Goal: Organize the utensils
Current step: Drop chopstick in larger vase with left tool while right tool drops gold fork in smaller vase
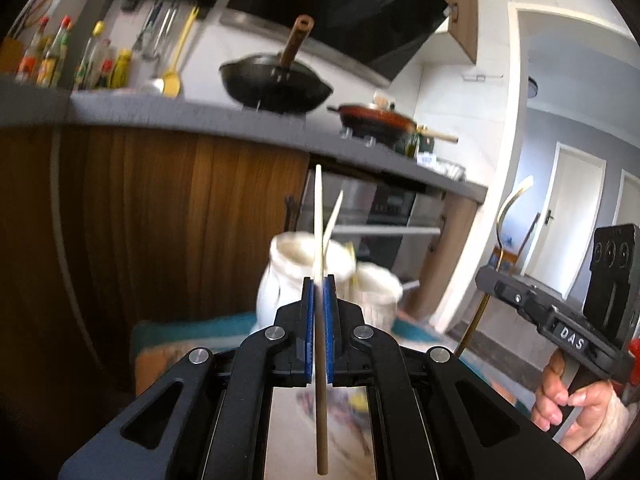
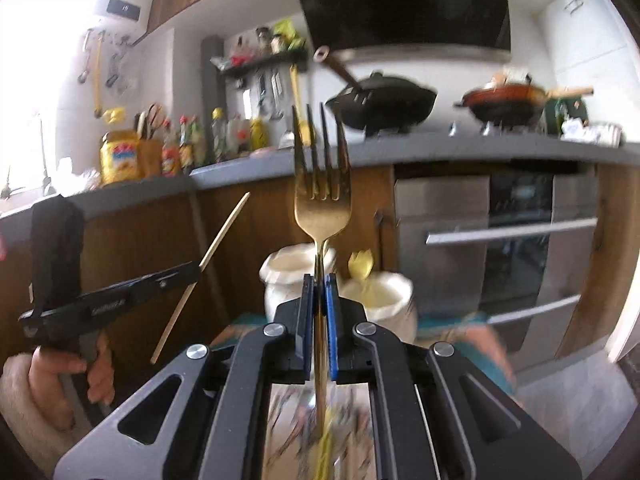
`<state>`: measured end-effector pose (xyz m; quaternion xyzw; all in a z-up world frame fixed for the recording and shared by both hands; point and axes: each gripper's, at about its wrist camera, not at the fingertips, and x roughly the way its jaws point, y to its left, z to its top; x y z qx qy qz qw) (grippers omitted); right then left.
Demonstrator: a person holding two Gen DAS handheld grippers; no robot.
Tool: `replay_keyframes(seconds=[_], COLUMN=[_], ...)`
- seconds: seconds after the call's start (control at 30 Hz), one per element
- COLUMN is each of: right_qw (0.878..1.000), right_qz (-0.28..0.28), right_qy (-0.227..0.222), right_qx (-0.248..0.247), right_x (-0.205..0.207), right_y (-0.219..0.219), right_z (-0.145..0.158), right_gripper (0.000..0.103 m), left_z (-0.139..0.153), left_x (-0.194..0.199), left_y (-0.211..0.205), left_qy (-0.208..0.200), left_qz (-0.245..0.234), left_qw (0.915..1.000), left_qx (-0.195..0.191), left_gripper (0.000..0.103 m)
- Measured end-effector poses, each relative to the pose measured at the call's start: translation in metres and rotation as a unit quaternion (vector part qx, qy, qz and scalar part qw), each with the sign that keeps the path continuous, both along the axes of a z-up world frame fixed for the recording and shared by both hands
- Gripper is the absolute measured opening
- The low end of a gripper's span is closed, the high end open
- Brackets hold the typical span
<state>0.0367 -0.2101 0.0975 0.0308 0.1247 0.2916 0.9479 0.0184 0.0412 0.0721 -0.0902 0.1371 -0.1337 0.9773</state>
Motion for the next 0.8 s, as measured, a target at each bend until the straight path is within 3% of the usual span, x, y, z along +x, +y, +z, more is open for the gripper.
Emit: replay_keyframes(seconds=[0.2, 0.47, 0.63, 0.8], right_qw=[0.999, 0.995, 0.994, 0.996], right_qz=[-0.015, -0.043, -0.051, -0.030], right_qy=[-0.010, -0.049, -0.040, 0.004], right_qx=[0.035, 0.080, 0.092, 0.081], right_x=[0.049, 0.088, 0.110, 0.128], right_y=[0.000, -0.006, -0.010, -0.004], right_z=[0.023, 0.024, 0.013, -0.007], right_gripper=[0.006, 0.006, 0.006, 0.006], left_z=[0.030, 0.038, 0.029, 0.011], left_x=[0.037, 0.098, 0.128, 0.133], left_y=[-0.008, -0.017, -0.022, -0.024], left_qy=[-0.057, -0.102, -0.094, -0.091], left_qz=[0.000, 0.008, 0.016, 0.025], left_qw=[0.9983, 0.9942, 0.9951, 0.9955], left_qx=[-0.013, -0.034, -0.026, -0.001], left_gripper=[0.005, 0.005, 0.005, 0.005])
